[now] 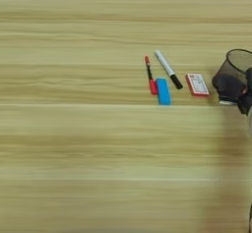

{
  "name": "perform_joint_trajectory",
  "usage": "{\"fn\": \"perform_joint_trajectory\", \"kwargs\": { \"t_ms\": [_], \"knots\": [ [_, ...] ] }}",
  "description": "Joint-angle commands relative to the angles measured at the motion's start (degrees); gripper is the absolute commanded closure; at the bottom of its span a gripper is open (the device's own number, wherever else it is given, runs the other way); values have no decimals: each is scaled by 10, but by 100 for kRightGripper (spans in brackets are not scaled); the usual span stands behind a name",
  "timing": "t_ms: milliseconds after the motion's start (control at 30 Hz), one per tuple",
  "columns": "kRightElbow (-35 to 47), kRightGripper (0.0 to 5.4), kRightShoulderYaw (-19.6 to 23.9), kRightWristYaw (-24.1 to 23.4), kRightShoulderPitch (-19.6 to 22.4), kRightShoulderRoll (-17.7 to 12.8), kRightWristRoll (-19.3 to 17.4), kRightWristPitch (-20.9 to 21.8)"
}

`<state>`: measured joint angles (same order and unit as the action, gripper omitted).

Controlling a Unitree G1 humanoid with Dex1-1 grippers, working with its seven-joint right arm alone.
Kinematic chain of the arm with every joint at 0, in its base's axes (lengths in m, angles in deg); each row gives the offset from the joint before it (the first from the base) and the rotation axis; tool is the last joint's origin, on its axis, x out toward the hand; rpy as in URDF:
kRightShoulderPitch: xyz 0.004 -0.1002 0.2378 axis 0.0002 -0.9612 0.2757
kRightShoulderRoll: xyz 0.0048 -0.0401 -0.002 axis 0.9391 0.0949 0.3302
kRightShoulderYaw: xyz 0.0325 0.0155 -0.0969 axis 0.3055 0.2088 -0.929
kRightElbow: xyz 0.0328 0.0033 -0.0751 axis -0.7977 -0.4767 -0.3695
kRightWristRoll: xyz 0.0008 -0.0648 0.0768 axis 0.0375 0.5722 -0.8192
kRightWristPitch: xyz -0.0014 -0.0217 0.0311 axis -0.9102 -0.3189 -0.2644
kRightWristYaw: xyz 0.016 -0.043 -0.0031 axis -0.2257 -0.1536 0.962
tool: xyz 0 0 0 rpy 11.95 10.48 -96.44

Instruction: Move the objects on the table

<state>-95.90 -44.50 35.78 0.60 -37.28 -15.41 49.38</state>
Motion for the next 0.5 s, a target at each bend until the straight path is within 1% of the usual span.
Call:
{"fn": "perform_joint_trajectory", "kwargs": {
  "t_ms": [33, 500],
  "knots": [
    [13, 4, 2, -3, 53, -34, -9, 31],
    [-19, 4, -2, -2, 68, -37, -12, 53]
  ]
}}
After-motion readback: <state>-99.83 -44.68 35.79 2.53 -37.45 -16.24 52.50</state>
